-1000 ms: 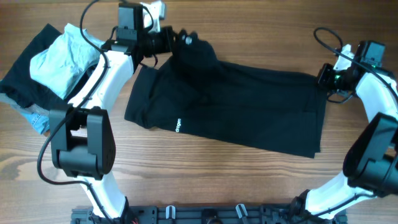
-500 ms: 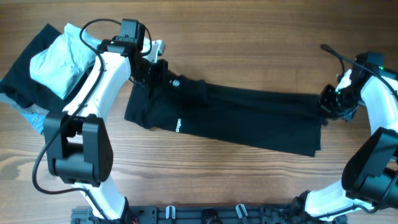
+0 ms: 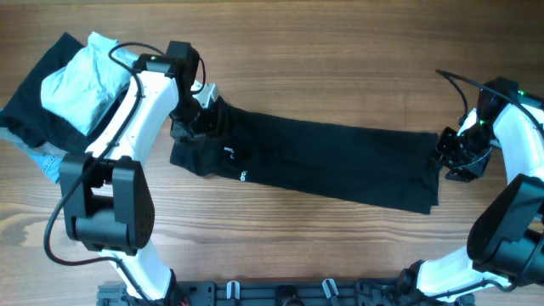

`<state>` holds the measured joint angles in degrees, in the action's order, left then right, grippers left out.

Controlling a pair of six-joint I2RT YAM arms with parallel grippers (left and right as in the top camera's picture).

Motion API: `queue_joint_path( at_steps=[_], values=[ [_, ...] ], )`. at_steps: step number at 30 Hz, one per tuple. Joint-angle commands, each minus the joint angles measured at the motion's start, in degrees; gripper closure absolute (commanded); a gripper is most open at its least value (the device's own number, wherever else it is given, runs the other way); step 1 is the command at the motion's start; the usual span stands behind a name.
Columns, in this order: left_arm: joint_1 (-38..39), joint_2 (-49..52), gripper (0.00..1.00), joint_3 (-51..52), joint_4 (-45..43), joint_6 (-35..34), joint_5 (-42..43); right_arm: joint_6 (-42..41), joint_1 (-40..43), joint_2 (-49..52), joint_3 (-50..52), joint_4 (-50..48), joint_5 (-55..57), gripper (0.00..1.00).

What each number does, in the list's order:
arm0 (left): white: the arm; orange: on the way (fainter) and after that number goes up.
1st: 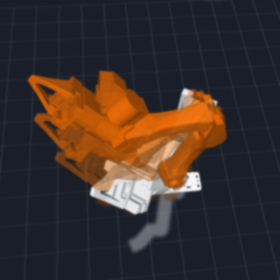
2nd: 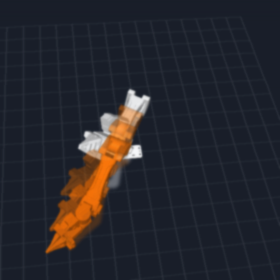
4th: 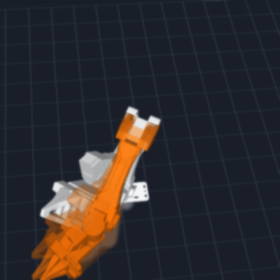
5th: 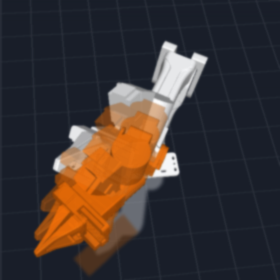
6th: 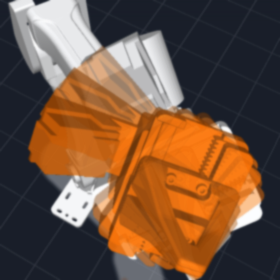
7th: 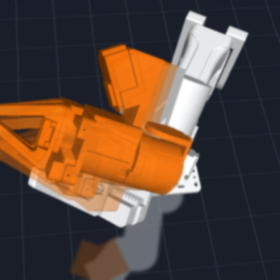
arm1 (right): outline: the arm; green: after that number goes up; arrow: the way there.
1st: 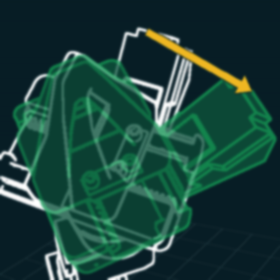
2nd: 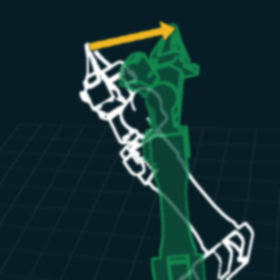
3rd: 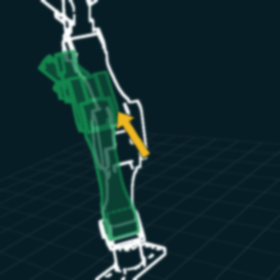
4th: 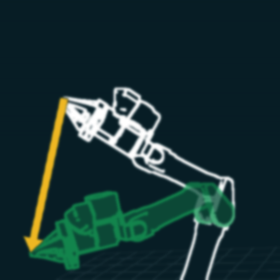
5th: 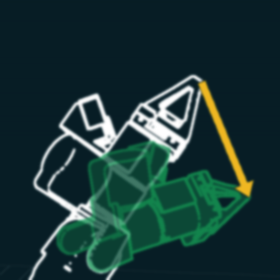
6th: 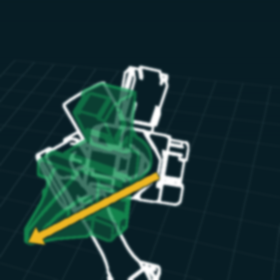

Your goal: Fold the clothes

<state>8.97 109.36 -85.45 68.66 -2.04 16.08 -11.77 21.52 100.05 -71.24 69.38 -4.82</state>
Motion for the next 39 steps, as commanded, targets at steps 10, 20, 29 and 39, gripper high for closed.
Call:
queue_joint_path(
  at_steps=[10, 20, 29, 39],
  values=[
    [2.27, -0.48, 0.43, 1.25, -7.65, 2.10, 3.30, 1.42, 6.58, -1.16, 7.98, -12.57, -2.64, 0.00],
    [2.03, -2.58, 0.31, 1.11, -7.82, 2.12, 2.29, 7.45, 11.58, -1.05, 23.54, -26.93, -26.29, 0.00],
    [1.99, -10.86, 0.28, 0.96, -7.32, 3.21, 2.21, 5.18, 7.39, -1.14, 23.58, -28.61, -21.38, 0.96],
    [1.99, -17.64, 0.26, 0.94, -3.17, 3.15, -5.73, 4.22, 6.51, -8.41, 0.59, -7.10, -8.02, 0.96]
  ],
)
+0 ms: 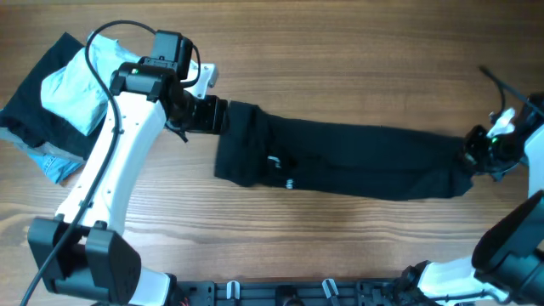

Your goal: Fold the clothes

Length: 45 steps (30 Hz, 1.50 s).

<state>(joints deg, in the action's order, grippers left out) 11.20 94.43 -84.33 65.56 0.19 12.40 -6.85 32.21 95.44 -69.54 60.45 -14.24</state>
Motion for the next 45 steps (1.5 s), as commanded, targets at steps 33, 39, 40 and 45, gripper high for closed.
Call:
queue_joint_path(
  at_steps=[33, 39, 40, 45],
  values=[
    [-0.22, -2.93, 0.11, -0.15, -0.20, 0.92, -2.01, -5.25, -40.98, 0.24, 9.35, -17.94, -3.50, 0.27],
    [-0.24, -2.93, 0.09, -0.15, -0.31, 0.92, -2.03, -5.22, -42.97, 2.78, 11.30, -20.63, -6.88, 0.96],
    [-0.22, -2.93, 0.09, -0.15, -0.15, 0.92, -2.03, -5.29, -42.91, 2.08, 11.26, -18.86, -6.12, 0.96],
    [-0.22, -2.93, 0.09, -0.15, 0.02, 0.92, -2.03, -5.07, -42.91, -7.69, 11.26, -8.22, -3.78, 0.96]
  ],
)
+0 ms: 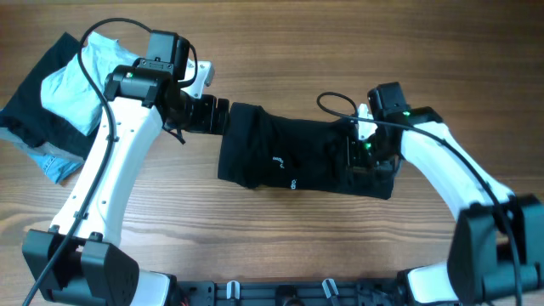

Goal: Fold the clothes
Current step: 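Grasp the shirt's right end with the right gripper and fold it leftward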

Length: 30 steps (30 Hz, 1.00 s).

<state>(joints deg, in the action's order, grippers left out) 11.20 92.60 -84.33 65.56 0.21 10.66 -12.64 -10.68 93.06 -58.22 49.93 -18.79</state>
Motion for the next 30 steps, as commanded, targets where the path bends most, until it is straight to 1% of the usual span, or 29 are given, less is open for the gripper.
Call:
queue_joint_path(
  at_steps=[1, 3, 4, 5, 6, 7, 8, 9, 10, 11, 12, 13, 14, 15, 16, 17, 18, 19, 21, 22, 24, 25, 26, 27, 28, 29, 30],
  values=[
    [-0.22, -1.09, 0.09, -0.15, 0.02, 0.90, -0.28, 0.81, -0.02, -7.19, -0.07, 3.34, 0.72, 0.96],
    [-0.22, -1.09, 0.09, -0.15, 0.00, 0.90, -0.26, 0.94, -0.15, -8.90, -0.07, 3.72, -0.31, 0.96],
    [-0.22, -1.09, 0.09, -0.15, -0.15, 0.90, -0.28, 0.90, -0.31, -9.46, -0.07, 3.34, -2.73, 0.95],
    [-0.22, -1.09, 0.09, -0.15, -0.26, 0.90, -0.28, 0.61, -0.63, -9.29, -0.04, 2.45, -5.31, 0.89],
    [-0.22, -1.09, 0.09, -0.15, -0.22, 0.90, -0.26, 0.42, -1.03, -8.98, -0.04, 1.70, -5.75, 0.80],
    [-0.22, -1.09, 0.09, -0.15, -0.20, 0.90, -0.26, 0.42, -1.49, -8.63, 0.00, 1.01, -5.75, 0.66],
    [-0.22, -1.09, 0.09, -0.15, -0.20, 0.90, -0.26, 0.57, -2.49, -8.24, 0.00, -0.15, -6.78, 0.56],
    [-0.22, -1.09, 0.09, -0.15, -0.22, 0.90, -0.26, 1.03, -3.39, -8.13, 0.00, -1.16, -7.26, 0.53],
    [-0.22, -1.09, 0.09, -0.15, -0.22, 0.90, -0.26, 3.96, -4.00, -8.17, -0.04, -1.70, -6.82, 0.50],
    [-0.22, -1.09, 0.09, -0.15, -0.22, 0.90, -0.26, 4.17, -3.98, -8.22, -0.07, -1.81, -4.87, 0.50],
    [-0.22, -1.09, 0.09, -0.15, -0.22, 0.90, -0.26, 1.88, -3.41, -8.22, -0.07, -1.88, -0.57, 0.52],
    [-0.22, -1.09, 0.09, -0.15, -0.20, 0.90, -0.26, -2.84, -2.05, -8.22, -0.07, -1.79, 4.79, 0.58],
    [-0.22, -1.09, 0.09, -0.15, -0.17, 0.90, -0.26, -6.82, -0.39, -8.20, -0.07, -1.73, 7.54, 0.67],
    [-0.22, -1.09, 0.09, -0.15, -0.17, 0.90, -0.26, -8.68, 0.96, -8.17, -0.04, -1.92, 8.50, 0.70],
    [-0.22, -1.09, 0.09, -0.15, -0.17, 0.87, -0.26, -8.96, 2.99, -8.07, -0.04, -2.75, 9.05, 0.68],
    [-0.22, -1.09, 0.09, -0.15, -0.17, 0.87, -0.26, -8.96, 4.94, -7.89, -0.04, -3.96, 9.18, 0.49],
    [-0.22, -1.09, 0.09, -0.15, -0.17, 0.90, -0.26, -8.92, 6.12, -7.63, -0.04, -5.11, 8.98, 0.33],
    [-0.22, -1.09, 0.09, -0.15, -0.17, 0.90, -0.26, -8.35, 7.10, -6.91, -0.04, -6.29, 8.07, 0.22],
    [-0.22, -1.09, 0.09, -0.15, -0.20, 0.90, -0.26, -8.35, 7.50, -4.39, -0.04, -8.28, 4.94, 0.19],
    [-0.22, -1.09, 0.09, -0.15, -0.22, 0.90, -0.26, -8.59, 7.30, -2.19, -0.04, -9.97, 3.10, 0.19],
    [-0.22, -1.09, 0.09, -0.15, -0.37, 0.90, -0.26, -11.32, 6.95, 1.51, -0.04, -12.96, 4.07, 0.23],
    [-0.22, -1.09, 0.09, -0.15, -0.42, 0.90, -0.26, -13.40, 6.95, 3.80, -0.04, -15.04, 3.91, 0.28],
    [-0.22, -1.09, 0.09, -0.15, -0.42, 0.90, -0.26, -14.58, 6.95, 5.38, -0.04, -16.50, 2.75, 0.39],
    [-0.22, -1.09, 0.08, -0.15, -0.37, 0.90, -0.26, -14.34, 6.95, 7.41, -0.04, -18.86, -1.01, 0.57],
    [-0.22, -1.09, 0.09, -0.15, -0.37, 0.90, -0.26, -14.34, 6.95, 8.26, -0.04, -20.09, -3.43, 0.64],
    [-0.22, -1.09, 0.09, -0.15, -0.37, 0.90, -0.26, -14.32, 6.95, 8.63, -0.04, -21.03, -5.07, 0.77],
    [-0.22, -1.09, 0.09, -0.15, -0.37, 0.90, -0.26, -14.27, 6.95, 8.61, -0.04, -22.05, -6.58, 0.86]
  ],
)
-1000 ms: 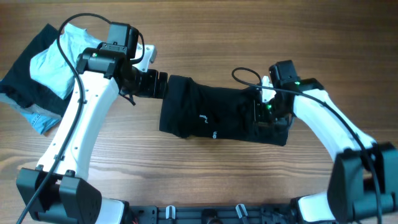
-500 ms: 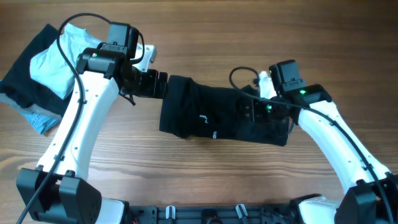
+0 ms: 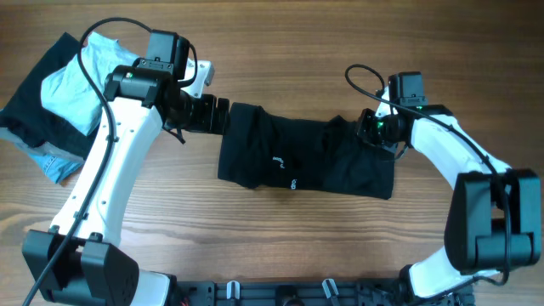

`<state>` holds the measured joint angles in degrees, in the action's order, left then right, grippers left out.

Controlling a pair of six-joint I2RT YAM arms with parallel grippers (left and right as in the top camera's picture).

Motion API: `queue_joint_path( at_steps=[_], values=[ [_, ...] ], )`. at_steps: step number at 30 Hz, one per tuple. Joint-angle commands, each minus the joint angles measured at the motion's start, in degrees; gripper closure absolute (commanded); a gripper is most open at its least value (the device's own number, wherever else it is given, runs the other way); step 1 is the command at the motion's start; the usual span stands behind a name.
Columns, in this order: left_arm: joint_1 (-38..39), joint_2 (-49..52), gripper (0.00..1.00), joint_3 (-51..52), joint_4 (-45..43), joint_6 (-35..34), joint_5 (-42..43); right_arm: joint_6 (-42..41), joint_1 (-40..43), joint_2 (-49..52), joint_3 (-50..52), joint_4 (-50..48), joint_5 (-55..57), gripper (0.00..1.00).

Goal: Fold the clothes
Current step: 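Grasp the shirt's right end with the right gripper and fold it leftward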

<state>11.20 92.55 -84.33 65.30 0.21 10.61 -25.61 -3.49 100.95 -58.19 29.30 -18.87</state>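
Observation:
A black garment (image 3: 297,161) lies folded over itself in the middle of the wooden table, about half its full length, with small white print on its top layer. My left gripper (image 3: 223,115) sits at the garment's upper left corner, shut on the cloth edge. My right gripper (image 3: 372,132) hangs over the upper right corner, where the cloth bunches up slightly. From overhead its fingers are too dark against the cloth to show whether they hold anything.
A pile of other clothes lies at the far left: a light blue piece (image 3: 72,85) on top of a dark one (image 3: 30,98), with a blue scrap (image 3: 53,166) at its near edge. Bare wood table (image 3: 297,51) surrounds the garment.
My right gripper has moved from the folded garment's right middle up and to the right, to its upper right corner. The garment stays folded. The left arm has not moved.
First the black garment lay stretched full length, with one gripper at each end. Then it sat pulled taut and shifted to the right. Later my right gripper was over its middle, the right end laid leftward over the rest. Now that gripper is at the fold's upper right corner.

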Motion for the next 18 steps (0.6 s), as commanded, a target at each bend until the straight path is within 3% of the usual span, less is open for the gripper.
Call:
queue_joint_path(
  at_steps=[1, 5, 6, 7, 8, 10, 13, 15, 18],
  values=[
    [-0.22, -1.05, 0.08, -0.15, -0.11, 0.90, -0.22, -1.18, -0.24, 0.46, -0.07, -2.82, -8.72, 0.90],
    [-0.22, -1.05, 0.08, -0.15, -0.11, 0.90, -0.22, 1.09, -0.31, -0.52, -0.09, -8.52, -21.00, 0.92],
    [-0.22, -1.05, 0.08, -0.15, -0.13, 0.90, -0.22, 0.96, -0.31, -0.52, -0.09, -9.51, -23.58, 0.73],
    [-0.22, -1.05, 0.07, -0.15, -0.13, 0.90, -0.22, -0.02, -0.42, -0.52, -0.07, -9.31, -23.65, 0.78],
    [-0.22, -1.05, 0.07, -0.15, -0.11, 0.90, -0.22, -0.04, -0.44, -0.52, -0.07, -8.61, -21.92, 0.58],
    [-0.22, -1.05, 0.07, -0.15, -0.04, 0.90, -0.22, -0.48, 0.07, -0.52, -0.09, -5.99, -15.98, 0.48],
    [-0.22, -1.05, 0.07, -0.15, 0.55, 0.90, -0.22, 2.29, 1.14, -0.52, -0.07, -3.91, -12.48, 0.52],
    [-0.22, -1.05, 0.07, -0.15, 0.72, 0.90, -0.22, 5.99, 1.22, -0.52, -0.07, -4.74, -16.06, 0.74],
    [-0.22, -1.05, 0.07, -0.15, 0.42, 0.90, -0.22, 6.49, -0.26, -0.52, -0.07, -7.48, -21.90, 0.93]
  ],
)
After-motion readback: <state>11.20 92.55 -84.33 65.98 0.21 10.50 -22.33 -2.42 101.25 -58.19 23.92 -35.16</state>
